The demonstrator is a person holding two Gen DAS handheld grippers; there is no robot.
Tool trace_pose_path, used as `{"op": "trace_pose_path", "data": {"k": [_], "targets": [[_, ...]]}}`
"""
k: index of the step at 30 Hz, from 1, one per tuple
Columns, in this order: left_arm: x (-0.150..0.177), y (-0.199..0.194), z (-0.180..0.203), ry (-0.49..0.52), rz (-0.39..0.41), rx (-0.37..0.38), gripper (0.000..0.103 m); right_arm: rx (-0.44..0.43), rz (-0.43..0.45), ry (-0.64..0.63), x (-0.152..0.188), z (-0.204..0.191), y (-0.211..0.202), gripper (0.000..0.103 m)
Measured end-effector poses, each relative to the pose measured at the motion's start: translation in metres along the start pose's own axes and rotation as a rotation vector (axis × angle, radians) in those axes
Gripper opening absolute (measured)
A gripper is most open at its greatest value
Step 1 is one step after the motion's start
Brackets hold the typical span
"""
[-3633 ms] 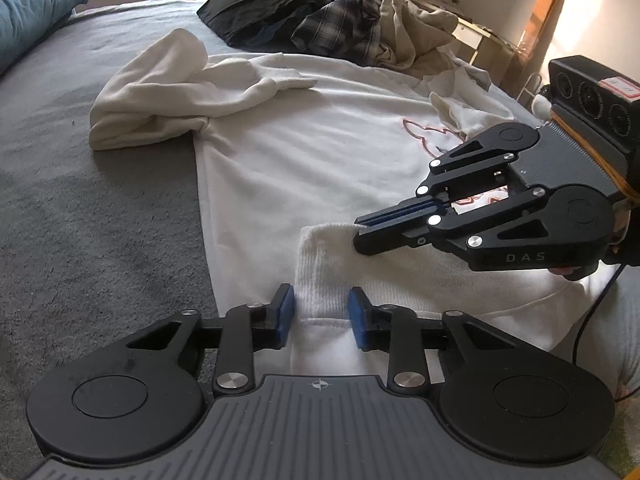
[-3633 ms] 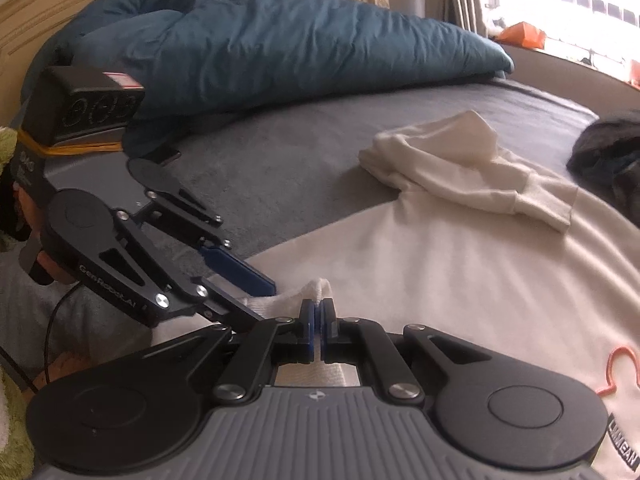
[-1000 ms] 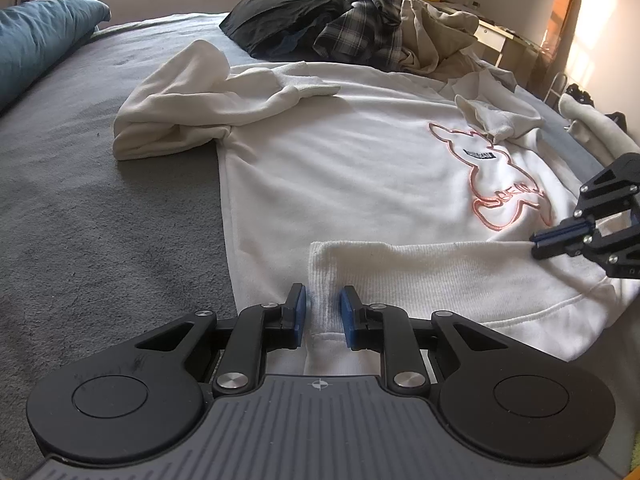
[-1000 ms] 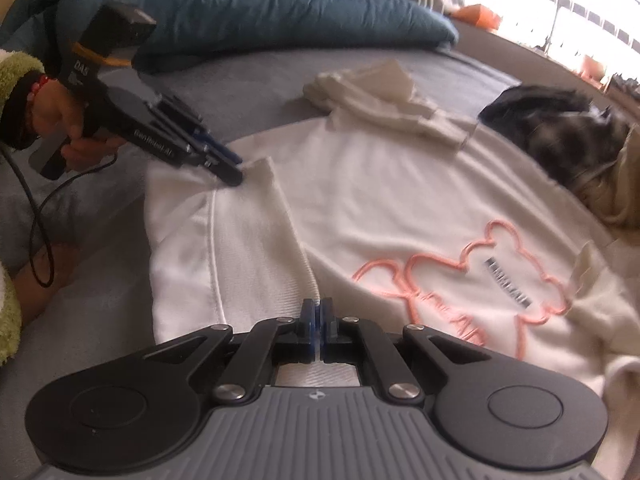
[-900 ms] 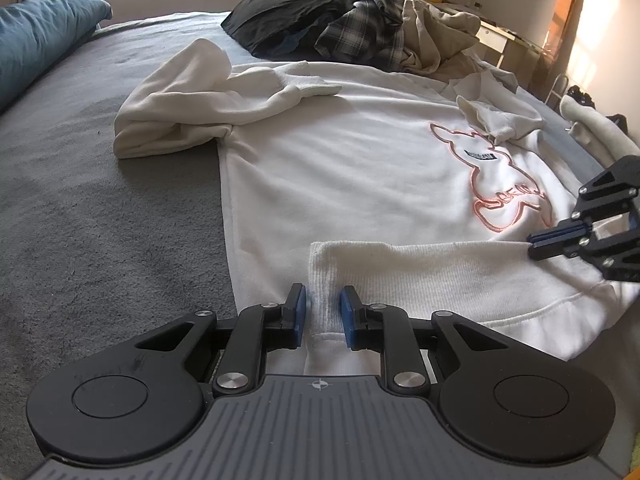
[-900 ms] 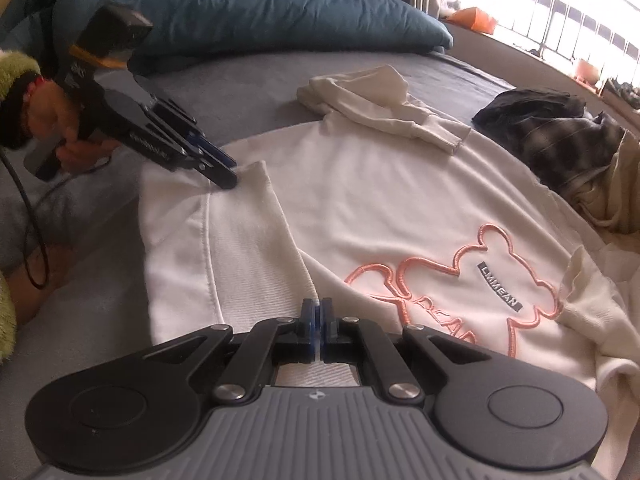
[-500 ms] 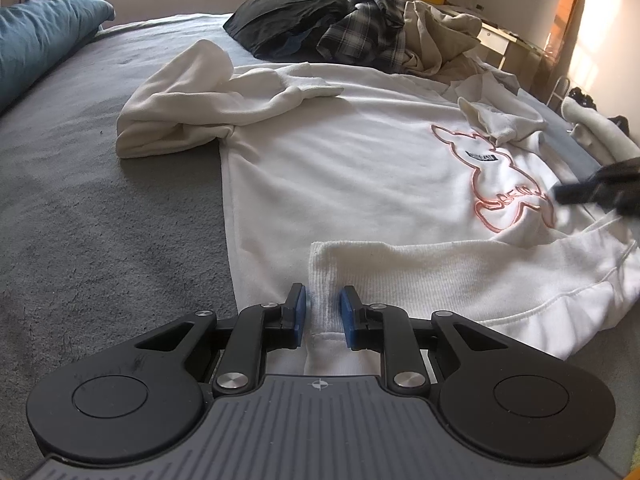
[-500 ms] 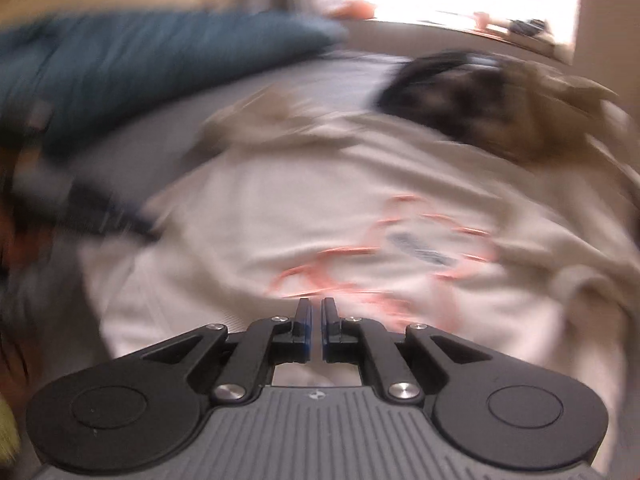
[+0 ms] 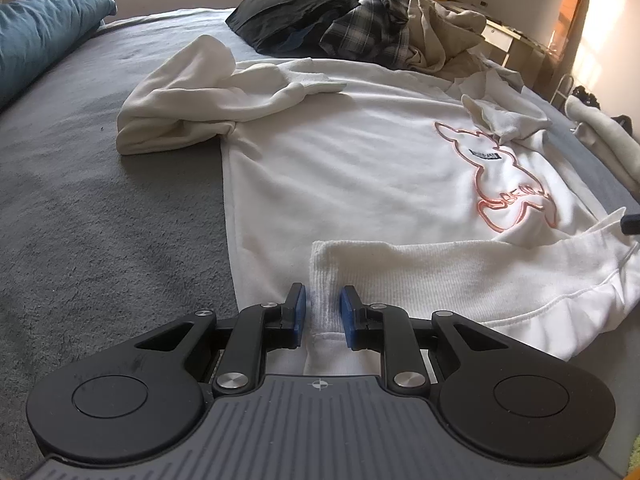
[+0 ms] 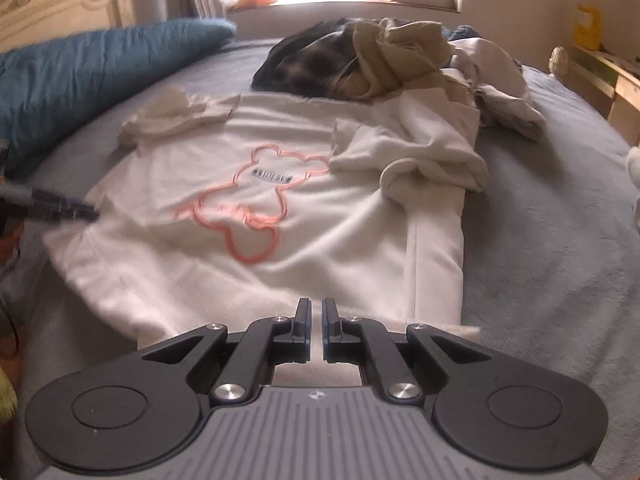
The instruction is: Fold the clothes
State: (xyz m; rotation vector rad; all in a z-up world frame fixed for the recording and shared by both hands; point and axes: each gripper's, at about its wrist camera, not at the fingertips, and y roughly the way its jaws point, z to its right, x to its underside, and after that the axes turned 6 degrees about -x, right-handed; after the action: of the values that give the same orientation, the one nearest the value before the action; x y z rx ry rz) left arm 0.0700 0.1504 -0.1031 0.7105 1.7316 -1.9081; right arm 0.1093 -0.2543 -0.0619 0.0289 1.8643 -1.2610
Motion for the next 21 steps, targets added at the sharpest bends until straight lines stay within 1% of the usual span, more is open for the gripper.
{"op": "trace_pose_path", "data": {"k": [3, 6, 8, 12, 15, 16, 17, 19, 21], "targets": [[-0.001, 0.000, 0.000, 0.007, -0.007, 0.000, 0.021, -0.028, -0.019, -0.104, -0.003, -0.012, 0.009, 0.005], [-0.002, 0.001, 0.001, 0.014, -0.012, -0.003, 0.021, -0.069, -0.030, -0.238, -0.013, -0.024, 0.023, 0.005], [-0.002, 0.000, 0.001, 0.017, -0.012, -0.005, 0.021, -0.108, -0.076, -0.295, -0.019, -0.027, 0.034, 0.005], [-0.003, 0.001, 0.001, 0.017, -0.014, -0.005, 0.021, -0.144, -0.185, -0.421, -0.026, -0.028, 0.050, 0.005], [-0.003, 0.001, 0.001, 0.018, -0.016, -0.005, 0.021, -0.164, -0.240, -0.462, -0.030, -0.024, 0.052, 0.007], [-0.003, 0.001, 0.001, 0.016, -0.016, -0.005, 0.021, -0.170, -0.257, -0.473, -0.030, -0.023, 0.053, 0.011], [-0.004, 0.001, 0.002, 0.015, -0.017, -0.005, 0.021, -0.172, -0.270, -0.486, -0.031, -0.022, 0.053, 0.020], [-0.004, 0.002, 0.001, 0.011, -0.018, -0.003, 0.021, -0.186, -0.297, -0.502, -0.032, -0.018, 0.055, 0.031], [-0.004, 0.002, 0.000, 0.007, -0.019, 0.000, 0.021, -0.208, -0.324, -0.513, -0.033, -0.015, 0.058, 0.031]]}}
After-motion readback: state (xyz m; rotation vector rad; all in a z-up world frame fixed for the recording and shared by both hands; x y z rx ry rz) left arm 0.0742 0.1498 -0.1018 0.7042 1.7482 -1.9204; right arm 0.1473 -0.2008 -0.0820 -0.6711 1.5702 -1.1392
